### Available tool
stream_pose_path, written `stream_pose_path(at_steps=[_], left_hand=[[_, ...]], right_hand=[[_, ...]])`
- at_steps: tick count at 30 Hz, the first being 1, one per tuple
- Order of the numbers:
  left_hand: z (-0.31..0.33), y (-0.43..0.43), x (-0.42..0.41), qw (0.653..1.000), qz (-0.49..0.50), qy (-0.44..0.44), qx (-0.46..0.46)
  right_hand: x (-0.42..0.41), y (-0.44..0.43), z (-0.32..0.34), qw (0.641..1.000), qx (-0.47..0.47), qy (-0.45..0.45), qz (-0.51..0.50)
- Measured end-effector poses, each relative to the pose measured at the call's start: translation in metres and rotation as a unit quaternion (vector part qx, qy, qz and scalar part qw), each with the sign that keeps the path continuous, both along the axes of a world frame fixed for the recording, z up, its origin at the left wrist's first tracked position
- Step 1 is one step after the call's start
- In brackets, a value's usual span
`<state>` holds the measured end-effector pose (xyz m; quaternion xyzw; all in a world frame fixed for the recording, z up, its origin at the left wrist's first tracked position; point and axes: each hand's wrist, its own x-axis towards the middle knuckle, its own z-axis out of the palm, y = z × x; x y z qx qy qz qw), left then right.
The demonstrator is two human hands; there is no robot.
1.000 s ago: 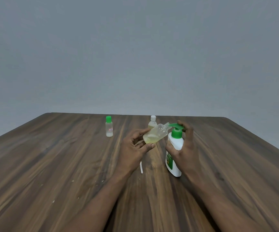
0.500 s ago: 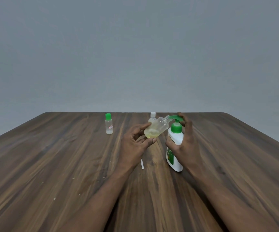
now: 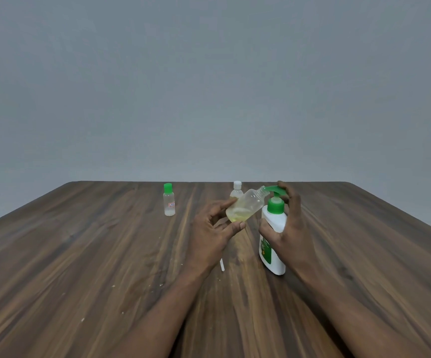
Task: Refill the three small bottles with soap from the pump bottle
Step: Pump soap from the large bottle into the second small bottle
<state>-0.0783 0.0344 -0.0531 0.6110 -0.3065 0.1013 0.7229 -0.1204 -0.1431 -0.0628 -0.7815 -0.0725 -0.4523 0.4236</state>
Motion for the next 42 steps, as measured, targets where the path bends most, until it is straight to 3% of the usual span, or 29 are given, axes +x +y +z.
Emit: stream_pose_path(at_steps=[15, 42], left_hand=[[0.0014, 0.0009, -0.0006, 0.999, 0.023, -0.029, 0.012], [-0.0017, 0.0018, 0.0042, 1.000, -0.013, -0.001, -0.015]], right_hand=[[0.0022, -0.0011, -0.0034, 1.000, 0.008, -0.002, -0.004], [0.0028, -0.0054, -0.0018, 1.000, -0.009, 0.002, -0.003]])
